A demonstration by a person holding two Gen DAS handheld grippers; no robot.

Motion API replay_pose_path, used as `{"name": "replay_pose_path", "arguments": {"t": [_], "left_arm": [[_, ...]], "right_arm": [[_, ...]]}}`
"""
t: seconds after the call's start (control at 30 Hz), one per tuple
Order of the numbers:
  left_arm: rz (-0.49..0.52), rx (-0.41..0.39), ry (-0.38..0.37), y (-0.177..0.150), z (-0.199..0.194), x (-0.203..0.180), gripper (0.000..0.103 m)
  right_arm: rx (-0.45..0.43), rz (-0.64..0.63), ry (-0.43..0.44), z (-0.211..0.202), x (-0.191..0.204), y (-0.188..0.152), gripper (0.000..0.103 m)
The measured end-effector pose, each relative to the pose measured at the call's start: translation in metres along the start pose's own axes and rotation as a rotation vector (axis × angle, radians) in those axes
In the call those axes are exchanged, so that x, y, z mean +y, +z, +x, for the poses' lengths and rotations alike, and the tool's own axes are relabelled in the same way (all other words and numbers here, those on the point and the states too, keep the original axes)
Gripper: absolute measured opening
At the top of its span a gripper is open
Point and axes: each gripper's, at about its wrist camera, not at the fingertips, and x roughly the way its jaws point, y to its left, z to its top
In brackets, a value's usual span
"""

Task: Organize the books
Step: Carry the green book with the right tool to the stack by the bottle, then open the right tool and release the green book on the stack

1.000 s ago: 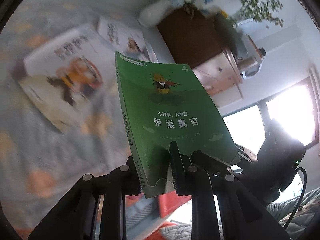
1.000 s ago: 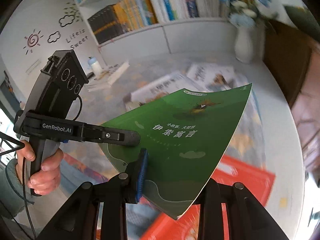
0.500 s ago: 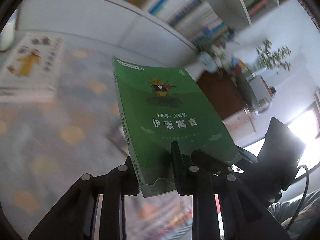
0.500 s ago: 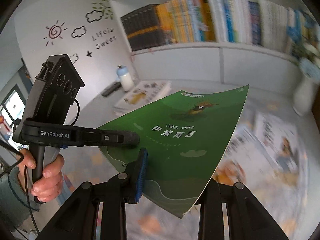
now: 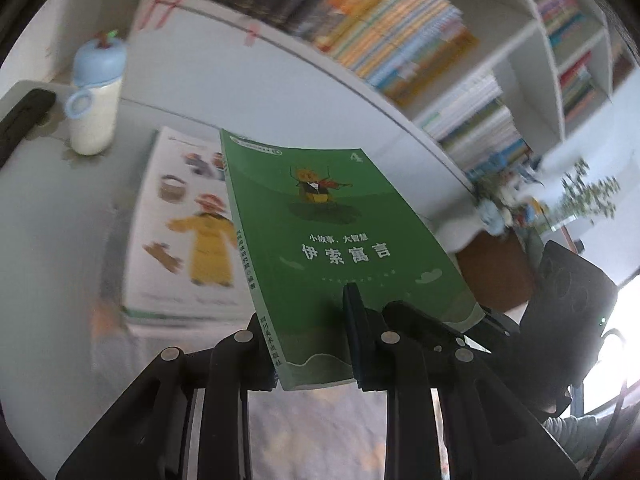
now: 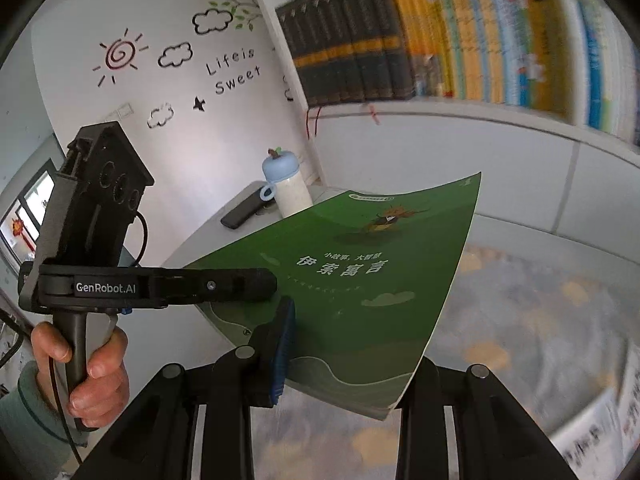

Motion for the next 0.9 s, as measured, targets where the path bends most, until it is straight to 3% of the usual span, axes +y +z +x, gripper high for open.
{"name": "replay_pose_path", "arguments": {"t": [0.27, 0.6, 0.87, 0.9], "left_arm": [[-0.060, -0.002, 0.020, 0.022, 0.026, 0.051, 0.021], [-0.120, 0.029, 0.055, 0.021, 0.047, 0.083, 0.022], [-0.179, -0.023, 0.165, 0.004, 0.012, 0.107, 0.024], [-0.185, -0.032, 0.174, 0.003, 0.006, 0.110, 0.024]], "right_arm": [[0.063, -0.007, 0.007, 0.080, -0.010, 0.021, 0.030], [0.127, 0.059, 0.016, 0.127, -0.028, 0.016, 0.031], [0.234, 0.033, -0.003, 0.150, -0.022, -0.002, 0.040], [0.232, 0.022, -0.006, 0.149, -0.020, -0.002, 0.046]]}}
